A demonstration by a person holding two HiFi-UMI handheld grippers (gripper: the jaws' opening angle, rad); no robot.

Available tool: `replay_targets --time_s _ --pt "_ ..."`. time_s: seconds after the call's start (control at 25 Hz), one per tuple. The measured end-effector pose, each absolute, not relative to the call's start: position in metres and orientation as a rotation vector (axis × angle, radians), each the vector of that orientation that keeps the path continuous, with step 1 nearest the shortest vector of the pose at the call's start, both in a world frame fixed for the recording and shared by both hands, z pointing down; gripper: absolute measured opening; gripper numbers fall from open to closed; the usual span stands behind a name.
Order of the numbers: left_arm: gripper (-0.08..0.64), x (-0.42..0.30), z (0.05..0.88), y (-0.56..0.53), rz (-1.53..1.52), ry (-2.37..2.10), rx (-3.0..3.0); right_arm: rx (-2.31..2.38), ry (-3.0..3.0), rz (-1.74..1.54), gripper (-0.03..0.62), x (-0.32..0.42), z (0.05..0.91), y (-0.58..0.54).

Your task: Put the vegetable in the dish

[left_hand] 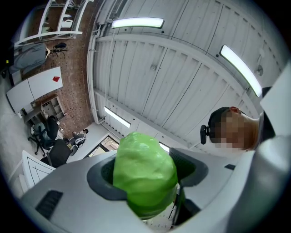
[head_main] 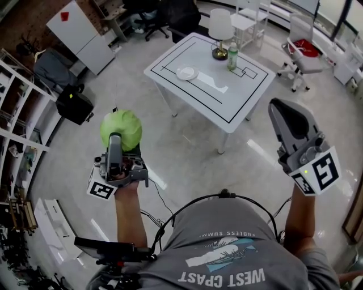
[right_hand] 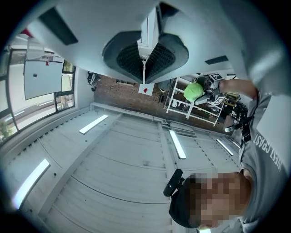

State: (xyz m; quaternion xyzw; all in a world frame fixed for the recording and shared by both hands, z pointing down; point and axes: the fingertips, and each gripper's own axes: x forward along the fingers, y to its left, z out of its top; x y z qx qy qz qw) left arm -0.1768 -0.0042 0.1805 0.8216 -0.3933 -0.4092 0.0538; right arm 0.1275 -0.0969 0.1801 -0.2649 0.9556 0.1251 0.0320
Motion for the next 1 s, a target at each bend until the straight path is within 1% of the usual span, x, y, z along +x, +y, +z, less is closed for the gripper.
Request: replay_targets --time_s 0.28,0.52,0.72,1.0 --pt "0.288 -0.16 0.184 -0.04 -1.206 -1.223 2.487 -0.796 2.94 0.344 0.009 0.142 0.191 -0.137" --pt "0.288 -0.168 0.186 -0.088 -1.194 -1.169 2.509 -0.843 2.941 0.305 0.009 0.133 0.202 -0.176" --pt "0.288 -0.196 0.188 -0.128 -1.149 -1.131 2.533 -0.923 2.911 0.315 0.009 0.112 0.196 -0.194" --pt "0.288 -0.244 0.189 -0.173 -1.116 -1.075 2.57 -1.005 2.915 0.328 0.009 0.061 0.197 -0.223"
